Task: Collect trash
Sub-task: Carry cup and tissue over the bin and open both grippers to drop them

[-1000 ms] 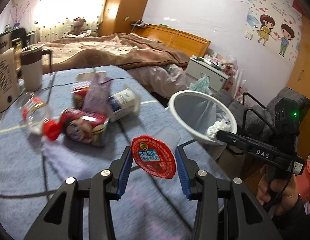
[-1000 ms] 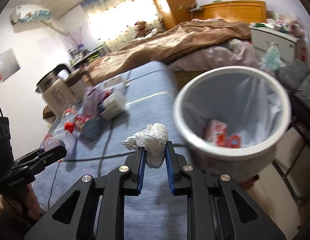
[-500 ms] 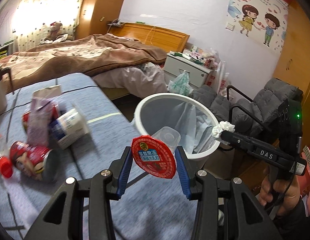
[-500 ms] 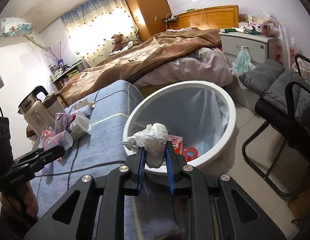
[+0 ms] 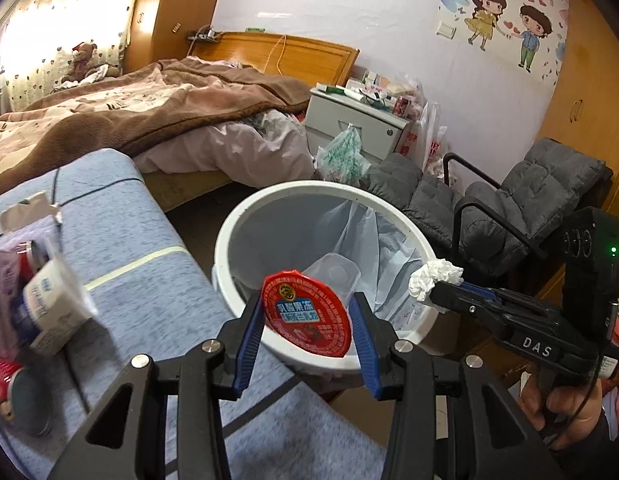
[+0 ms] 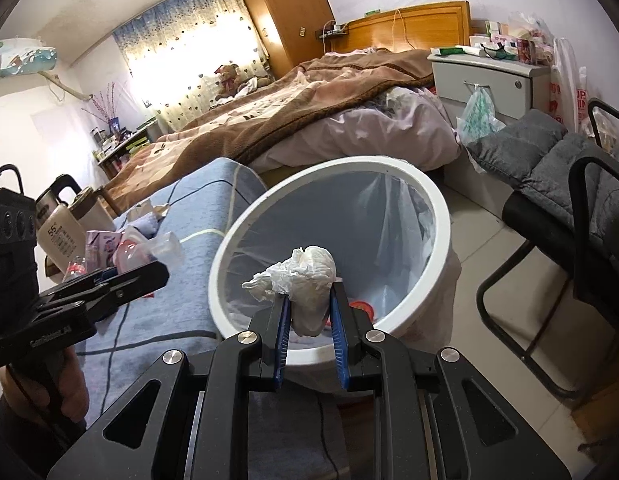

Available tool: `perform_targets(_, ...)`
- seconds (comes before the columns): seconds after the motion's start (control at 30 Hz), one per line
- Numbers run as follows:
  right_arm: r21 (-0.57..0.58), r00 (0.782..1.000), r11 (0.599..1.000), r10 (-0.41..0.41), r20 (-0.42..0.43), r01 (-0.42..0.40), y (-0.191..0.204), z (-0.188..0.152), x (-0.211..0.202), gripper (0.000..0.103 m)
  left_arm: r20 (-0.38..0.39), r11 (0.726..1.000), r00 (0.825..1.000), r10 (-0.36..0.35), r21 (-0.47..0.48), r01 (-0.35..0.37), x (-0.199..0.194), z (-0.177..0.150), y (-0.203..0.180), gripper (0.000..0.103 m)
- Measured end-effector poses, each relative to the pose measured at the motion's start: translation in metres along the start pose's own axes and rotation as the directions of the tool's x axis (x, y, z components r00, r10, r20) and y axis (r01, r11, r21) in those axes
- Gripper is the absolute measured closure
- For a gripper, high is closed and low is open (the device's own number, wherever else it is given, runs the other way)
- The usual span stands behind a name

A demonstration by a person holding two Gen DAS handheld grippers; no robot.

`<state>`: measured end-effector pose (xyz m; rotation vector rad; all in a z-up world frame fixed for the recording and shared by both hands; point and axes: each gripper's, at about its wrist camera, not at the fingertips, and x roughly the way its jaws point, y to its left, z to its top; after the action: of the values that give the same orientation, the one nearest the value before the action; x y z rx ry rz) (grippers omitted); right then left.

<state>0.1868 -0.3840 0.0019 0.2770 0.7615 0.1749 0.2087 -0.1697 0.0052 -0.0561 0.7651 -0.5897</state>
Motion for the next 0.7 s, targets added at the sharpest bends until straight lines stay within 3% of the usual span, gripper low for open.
perform_targets(0.33, 0.009, 1.0, 1.0, -0.014, -0.023, 0.015, -0.012, 0.003, 0.015, 0.082, -0.061, 1.0, 0.998, -0.012, -0.008, 0.011, 0.034, 0.004, 0.001, 0.058)
perform_targets(0.43, 0.015, 0.999, 0.999, -0.028, -0.024, 0.029, -0.013, 0.005, 0.019, 0.079, -0.057, 1.0, 0.998, -0.01, -0.003, 0.01, 0.036, 0.007, 0.002, 0.05)
perform_targets(0.5, 0.013, 0.999, 0.999, -0.035, -0.022, 0.036, -0.012, 0.006, 0.02, 0.076, -0.051, 1.0, 0.999, -0.007, -0.006, 0.007, 0.036, 0.008, 0.002, 0.044)
perform_targets(0.63, 0.004, 0.999, 0.999, -0.039, -0.005, 0.039, -0.009, 0.007, 0.017, 0.057, -0.037, 1.0, 0.999, 0.001, -0.014, -0.002, 0.032, 0.009, 0.006, 0.04)
perform_targets(0.7, -0.001, 0.999, 0.999, -0.037, 0.003, 0.037, -0.008, 0.007, 0.015, 0.057, -0.027, 1.0, 1.0, 0.003, -0.021, -0.003, 0.027, 0.009, 0.009, 0.04)
